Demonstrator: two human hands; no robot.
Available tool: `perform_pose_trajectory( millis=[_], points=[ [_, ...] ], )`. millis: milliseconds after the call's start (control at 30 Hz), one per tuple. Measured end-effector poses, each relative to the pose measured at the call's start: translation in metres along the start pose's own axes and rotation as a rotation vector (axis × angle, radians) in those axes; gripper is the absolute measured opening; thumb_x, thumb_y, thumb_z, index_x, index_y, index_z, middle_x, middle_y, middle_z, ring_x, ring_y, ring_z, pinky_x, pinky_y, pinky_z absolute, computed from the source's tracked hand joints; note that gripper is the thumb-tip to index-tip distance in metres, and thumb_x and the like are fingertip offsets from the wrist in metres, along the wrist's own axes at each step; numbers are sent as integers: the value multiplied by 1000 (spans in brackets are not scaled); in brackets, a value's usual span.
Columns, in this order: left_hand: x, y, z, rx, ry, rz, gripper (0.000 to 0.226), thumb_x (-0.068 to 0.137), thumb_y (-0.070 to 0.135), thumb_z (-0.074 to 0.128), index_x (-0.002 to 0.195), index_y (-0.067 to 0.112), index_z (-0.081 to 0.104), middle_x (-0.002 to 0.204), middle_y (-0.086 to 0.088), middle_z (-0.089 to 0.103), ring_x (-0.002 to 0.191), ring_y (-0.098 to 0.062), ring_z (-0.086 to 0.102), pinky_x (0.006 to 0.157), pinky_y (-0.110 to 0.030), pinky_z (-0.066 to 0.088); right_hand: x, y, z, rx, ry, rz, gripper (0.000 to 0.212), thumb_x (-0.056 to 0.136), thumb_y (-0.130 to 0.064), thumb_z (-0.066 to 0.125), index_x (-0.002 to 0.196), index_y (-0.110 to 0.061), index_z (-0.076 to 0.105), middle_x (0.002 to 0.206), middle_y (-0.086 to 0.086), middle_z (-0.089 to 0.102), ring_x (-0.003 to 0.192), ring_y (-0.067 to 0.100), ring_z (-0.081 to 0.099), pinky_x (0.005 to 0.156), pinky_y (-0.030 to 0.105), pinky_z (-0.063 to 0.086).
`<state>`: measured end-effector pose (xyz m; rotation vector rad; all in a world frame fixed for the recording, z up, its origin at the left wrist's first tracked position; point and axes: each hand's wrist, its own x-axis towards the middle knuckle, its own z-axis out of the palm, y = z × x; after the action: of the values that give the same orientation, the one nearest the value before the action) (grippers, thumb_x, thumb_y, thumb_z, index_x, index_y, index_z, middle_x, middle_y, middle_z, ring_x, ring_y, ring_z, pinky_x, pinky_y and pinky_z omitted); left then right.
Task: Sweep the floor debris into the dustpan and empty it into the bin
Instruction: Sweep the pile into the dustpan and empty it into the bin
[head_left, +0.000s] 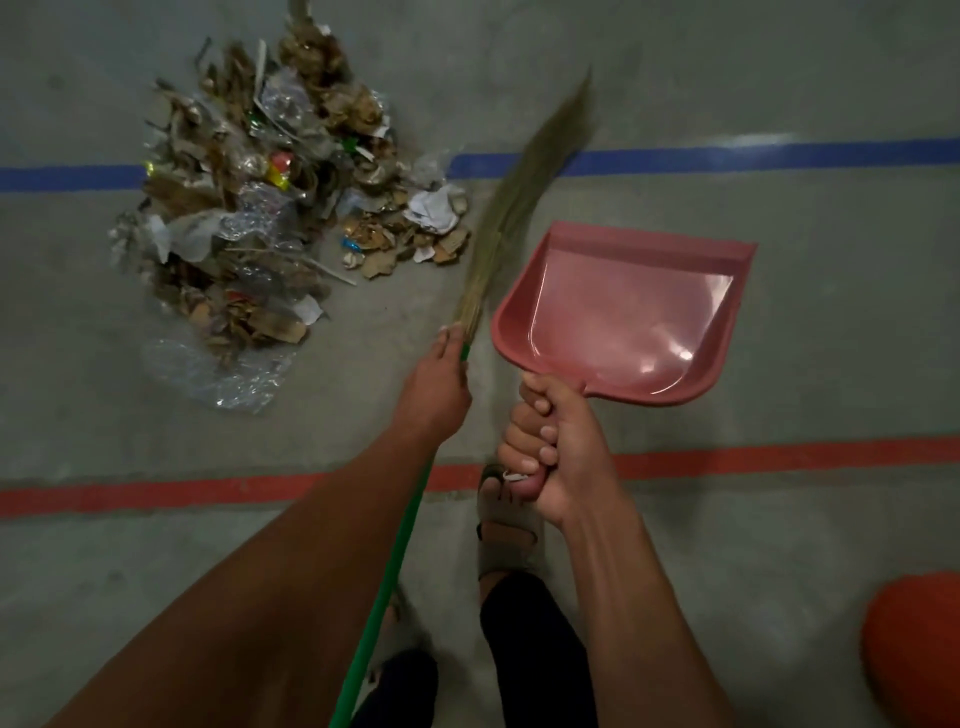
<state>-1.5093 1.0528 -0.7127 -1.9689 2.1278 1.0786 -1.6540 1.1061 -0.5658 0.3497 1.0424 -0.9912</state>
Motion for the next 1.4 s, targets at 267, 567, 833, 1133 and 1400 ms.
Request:
perform_pose_trajectory(
  millis=[267, 567, 833, 1133, 1400],
  points=[
    [27, -42, -25, -79, 155, -243, 63, 102, 13, 43, 161, 10, 22, 164, -18, 30, 138, -41, 46, 110, -49, 43, 31, -4, 36, -232, -71, 47, 38, 100, -21, 52, 65, -23, 37, 44, -8, 21, 31, 5, 17, 31, 19, 20],
    [-7, -81, -42, -142, 222, -190, 56, 107, 21, 40, 161, 12, 25, 164, -13, 34, 146, -33, 40, 116, -45, 39, 43, 14, 46, -306, -41, 83, 38, 99, -20, 52, 65, -22, 37, 44, -8, 21, 30, 5, 17, 30, 19, 20],
    [-26, -60, -47, -159, 347, -50, 64, 106, 22, 48, 163, 23, 20, 169, 1, 25, 130, -29, 55, 98, -43, 53, 50, 21, 69, -340, -41, 37, 40, 101, -20, 50, 63, -22, 37, 43, -7, 21, 30, 5, 16, 31, 19, 19],
    [14, -89, -59, -42, 78, -244, 70, 96, 10, 46, 160, 27, 22, 170, -1, 22, 131, -38, 54, 102, -52, 50, 56, 33, 71, -415, -36, 7, 40, 99, -19, 51, 61, -22, 37, 45, -7, 20, 31, 6, 15, 33, 19, 15],
    [-56, -145, -72, -210, 333, -74, 62, 107, 25, 44, 164, 25, 19, 169, 0, 26, 140, -29, 48, 110, -46, 47, 57, 72, 91, -472, -99, 70, 39, 100, -19, 51, 64, -22, 37, 45, -7, 20, 31, 6, 15, 32, 18, 18]
  ],
)
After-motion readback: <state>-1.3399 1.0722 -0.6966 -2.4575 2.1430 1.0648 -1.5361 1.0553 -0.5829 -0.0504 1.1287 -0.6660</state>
